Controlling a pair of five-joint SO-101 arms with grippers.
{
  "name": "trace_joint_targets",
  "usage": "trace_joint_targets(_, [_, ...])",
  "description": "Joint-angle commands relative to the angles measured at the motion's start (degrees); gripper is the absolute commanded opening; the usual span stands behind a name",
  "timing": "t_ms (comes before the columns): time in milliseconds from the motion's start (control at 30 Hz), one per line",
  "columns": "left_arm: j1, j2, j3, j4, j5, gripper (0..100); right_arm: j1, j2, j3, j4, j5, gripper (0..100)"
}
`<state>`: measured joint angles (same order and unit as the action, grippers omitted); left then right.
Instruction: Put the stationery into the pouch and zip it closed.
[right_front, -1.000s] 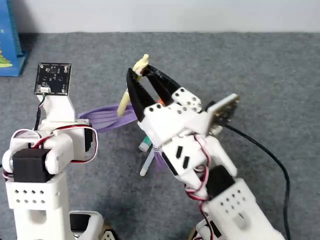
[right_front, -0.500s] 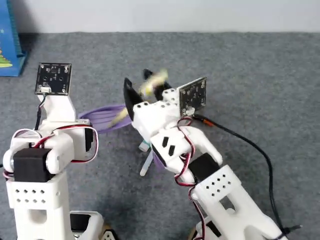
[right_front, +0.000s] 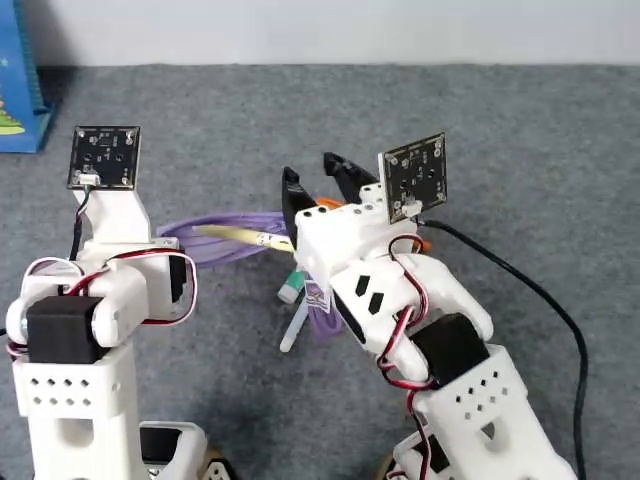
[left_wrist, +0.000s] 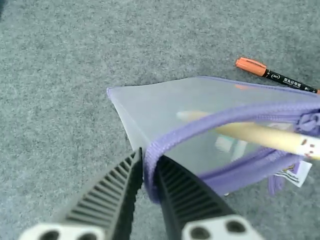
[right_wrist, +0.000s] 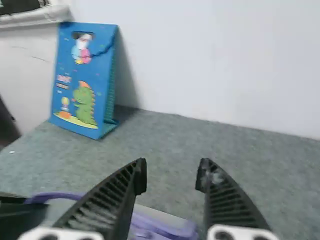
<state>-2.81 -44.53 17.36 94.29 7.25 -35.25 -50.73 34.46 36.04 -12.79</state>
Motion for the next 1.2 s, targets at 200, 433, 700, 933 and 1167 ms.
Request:
trace_joint_targets(200, [0.18, 0.53, -0.84, 0.09, 0.79, 1, -1.98, 2.51, -11.34, 0.57, 0.62, 13.7])
trace_joint_targets(433, [0.18, 0.53, -0.84, 0.26, 0.79, 1, 9.80, 3.12, -25.05, 24.22, 0.88, 13.6])
trace_joint_targets(700, [0.18, 0.53, -0.66, 0.26, 0.79, 1, 25.01, 5.67, -24.09, 42.42, 4.31, 13.6])
trace_joint_targets(933, [-0.09, 0.53, -0.66, 0.44, 0.79, 1, 27.91, 14.46, -11.16, 32.22, 4.84, 13.6])
trace_joint_targets(1167, [0.09, 0.53, -0.66, 0.44, 0.79, 1, 27.47, 17.80, -3.43, 18.15, 4.92, 13.6])
